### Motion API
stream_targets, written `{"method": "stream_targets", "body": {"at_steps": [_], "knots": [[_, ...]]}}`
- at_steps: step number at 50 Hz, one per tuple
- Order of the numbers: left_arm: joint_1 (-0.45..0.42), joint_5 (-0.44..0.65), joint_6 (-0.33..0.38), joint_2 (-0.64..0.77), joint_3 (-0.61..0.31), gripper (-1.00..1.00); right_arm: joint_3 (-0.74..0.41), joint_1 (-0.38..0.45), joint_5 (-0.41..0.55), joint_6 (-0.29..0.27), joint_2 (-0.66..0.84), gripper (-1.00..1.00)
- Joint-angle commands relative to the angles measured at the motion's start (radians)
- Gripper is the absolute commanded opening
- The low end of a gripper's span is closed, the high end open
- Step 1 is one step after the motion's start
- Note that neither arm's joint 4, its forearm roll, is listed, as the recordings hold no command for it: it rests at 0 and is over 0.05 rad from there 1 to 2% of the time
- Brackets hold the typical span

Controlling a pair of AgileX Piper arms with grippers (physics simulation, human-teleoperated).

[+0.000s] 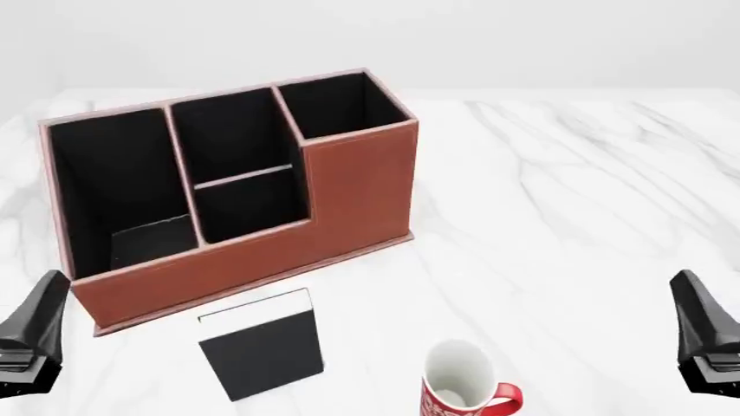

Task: Pick up the book and place it in the front compartment of the caddy.

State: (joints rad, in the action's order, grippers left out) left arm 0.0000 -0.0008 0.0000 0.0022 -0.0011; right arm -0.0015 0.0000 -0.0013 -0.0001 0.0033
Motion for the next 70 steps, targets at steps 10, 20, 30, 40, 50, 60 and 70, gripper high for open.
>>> {"method": "stream_targets", "body": {"at_steps": [10,20,30,40,50,60,70], "knots": [[0.000,-0.003,0.000,0.007,-0.004,1.00,-0.002,0.000,-0.005,0.000,0.008,1.00],[-0.017,-0.014,-0.004,0.012,-0.001,1.00,-0.002,0.000,-0.006,0.000,0.009,1.00],[-0.013,-0.052,0.003,0.068,-0.001,1.00,-0.002,0.000,-0.006,-0.001,0.009,1.00],[-0.103,-0.146,-0.032,0.321,-0.082,1.00,-0.002,0.000,-0.006,-0.001,0.009,1.00],[-0.143,0.047,0.003,0.512,-0.345,1.00,-0.002,0.000,-0.006,0.000,0.009,1.00],[-0.190,0.255,0.032,0.642,-0.551,1.00,-0.002,0.000,-0.006,-0.001,0.009,1.00],[-0.271,0.444,0.063,0.735,-0.708,1.00,-0.002,0.000,-0.006,0.000,0.009,1.00]]}}
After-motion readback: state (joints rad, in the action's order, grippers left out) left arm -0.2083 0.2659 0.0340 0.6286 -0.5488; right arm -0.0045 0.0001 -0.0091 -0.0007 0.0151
